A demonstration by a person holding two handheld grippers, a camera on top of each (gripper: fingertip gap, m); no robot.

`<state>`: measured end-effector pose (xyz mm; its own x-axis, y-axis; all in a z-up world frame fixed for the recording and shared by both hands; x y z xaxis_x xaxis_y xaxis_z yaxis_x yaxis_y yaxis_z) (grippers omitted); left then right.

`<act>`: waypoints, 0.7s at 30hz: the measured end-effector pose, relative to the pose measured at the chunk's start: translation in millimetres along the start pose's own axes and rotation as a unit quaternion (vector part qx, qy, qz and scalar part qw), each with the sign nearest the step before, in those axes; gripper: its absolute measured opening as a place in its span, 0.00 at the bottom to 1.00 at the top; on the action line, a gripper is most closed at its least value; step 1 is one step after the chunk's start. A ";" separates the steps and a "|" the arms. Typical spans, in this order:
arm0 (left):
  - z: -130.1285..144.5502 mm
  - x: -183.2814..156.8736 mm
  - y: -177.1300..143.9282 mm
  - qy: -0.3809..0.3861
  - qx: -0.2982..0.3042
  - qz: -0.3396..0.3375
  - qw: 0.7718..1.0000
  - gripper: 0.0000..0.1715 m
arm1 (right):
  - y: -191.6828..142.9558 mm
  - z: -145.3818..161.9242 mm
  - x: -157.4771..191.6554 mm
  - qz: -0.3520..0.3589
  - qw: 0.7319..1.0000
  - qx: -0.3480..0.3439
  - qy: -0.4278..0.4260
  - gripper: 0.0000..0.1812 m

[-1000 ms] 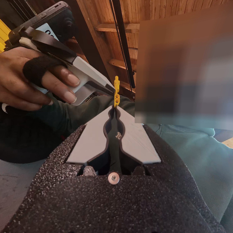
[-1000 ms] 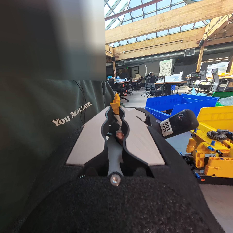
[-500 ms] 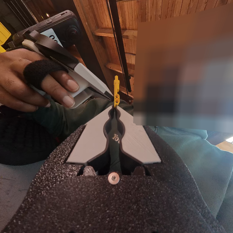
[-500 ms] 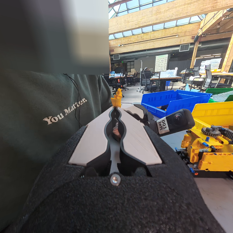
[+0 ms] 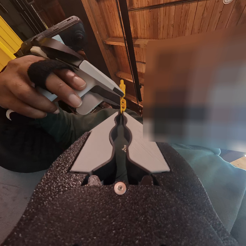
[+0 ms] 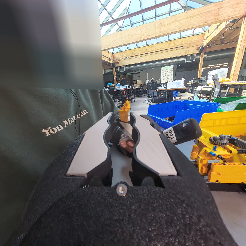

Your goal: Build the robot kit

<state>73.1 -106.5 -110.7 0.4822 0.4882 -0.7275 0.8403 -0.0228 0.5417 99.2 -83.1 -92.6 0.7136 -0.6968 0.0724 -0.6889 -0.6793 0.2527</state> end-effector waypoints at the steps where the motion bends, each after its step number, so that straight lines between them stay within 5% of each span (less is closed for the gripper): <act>1: 1.7 1.5 1.0 -0.003 0.003 -0.001 1.000 0.00 | 1.7 -0.1 0.7 0.001 1.000 -0.001 -0.004 0.10; 6: 3.8 4.7 2.4 0.002 0.007 -0.015 1.000 0.00 | 2.3 0.0 0.9 0.000 1.000 -0.002 0.004 0.07; 10: -6.4 12.2 -7.0 0.122 0.007 -0.122 0.985 0.03 | 0.6 2.6 -13.8 0.045 0.998 0.007 0.035 0.07; 15: -20.8 21.7 -23.5 0.352 0.052 -0.319 0.879 0.11 | -2.9 11.3 -30.9 0.098 0.993 0.015 0.060 0.07; 18: -24.7 24.0 -28.2 0.429 0.069 -0.377 0.818 0.10 | -6.5 14.6 -37.8 0.113 0.991 0.008 0.067 0.07; 21: -23.3 25.0 -28.6 0.465 0.084 -0.396 0.787 0.06 | -8.4 17.2 -40.5 0.116 0.991 0.003 0.067 0.07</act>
<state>55.4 -73.3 -134.5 -0.5337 0.8335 -0.1428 0.8448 0.5330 -0.0464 73.9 -53.1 -114.3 0.5462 -0.7975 0.2562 -0.8369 -0.5063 0.2078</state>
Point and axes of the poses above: each gripper's, where its closed fingertips meet, y out along the fingers, z out of its underside, x = y × z across the jaws, the point moved 2 cm from there along -y, back along the fingers, and after that the axes turned 3 degrees about -z, right-handed, at the moved point
